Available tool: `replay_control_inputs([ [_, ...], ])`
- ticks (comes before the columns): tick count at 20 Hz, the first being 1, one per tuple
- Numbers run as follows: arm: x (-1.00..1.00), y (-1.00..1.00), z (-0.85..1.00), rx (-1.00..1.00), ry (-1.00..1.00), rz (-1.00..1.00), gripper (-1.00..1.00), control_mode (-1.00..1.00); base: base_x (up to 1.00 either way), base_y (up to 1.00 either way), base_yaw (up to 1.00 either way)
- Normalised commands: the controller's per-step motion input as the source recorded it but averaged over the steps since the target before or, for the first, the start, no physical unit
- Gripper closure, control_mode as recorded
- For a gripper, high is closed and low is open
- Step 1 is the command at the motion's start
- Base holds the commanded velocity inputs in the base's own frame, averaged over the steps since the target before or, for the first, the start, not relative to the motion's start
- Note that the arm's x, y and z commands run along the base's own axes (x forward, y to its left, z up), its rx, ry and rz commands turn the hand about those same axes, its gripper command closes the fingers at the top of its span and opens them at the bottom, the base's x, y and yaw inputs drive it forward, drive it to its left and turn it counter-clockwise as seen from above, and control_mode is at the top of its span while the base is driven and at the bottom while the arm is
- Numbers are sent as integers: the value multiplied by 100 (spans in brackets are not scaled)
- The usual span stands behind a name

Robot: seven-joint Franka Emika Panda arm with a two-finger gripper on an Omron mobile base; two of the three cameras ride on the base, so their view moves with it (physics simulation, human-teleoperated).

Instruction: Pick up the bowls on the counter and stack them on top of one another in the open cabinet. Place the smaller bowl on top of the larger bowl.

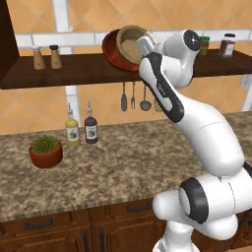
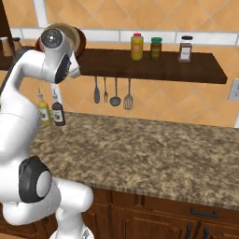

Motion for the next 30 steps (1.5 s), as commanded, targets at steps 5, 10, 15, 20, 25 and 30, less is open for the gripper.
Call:
replay_control_inputs([
  [5, 100, 0, 0, -1, 42, -4, 100, -100, 0, 0, 0],
  [10, 100, 0, -8, 0, 21, -4, -100, -100, 0, 0, 0],
  [15, 2, -1, -21, -1, -5, 0, -100, -100, 0, 0, 0],
  [20, -92, -25, -54, 0, -24, 0, -100, -100, 0, 0, 0],
  [25, -100, -51, -99, 2, -30, 0, -100, -100, 0, 0, 0],
  [30, -100, -61, -100, 0, -7, 0, -100, -100, 0, 0, 0],
])
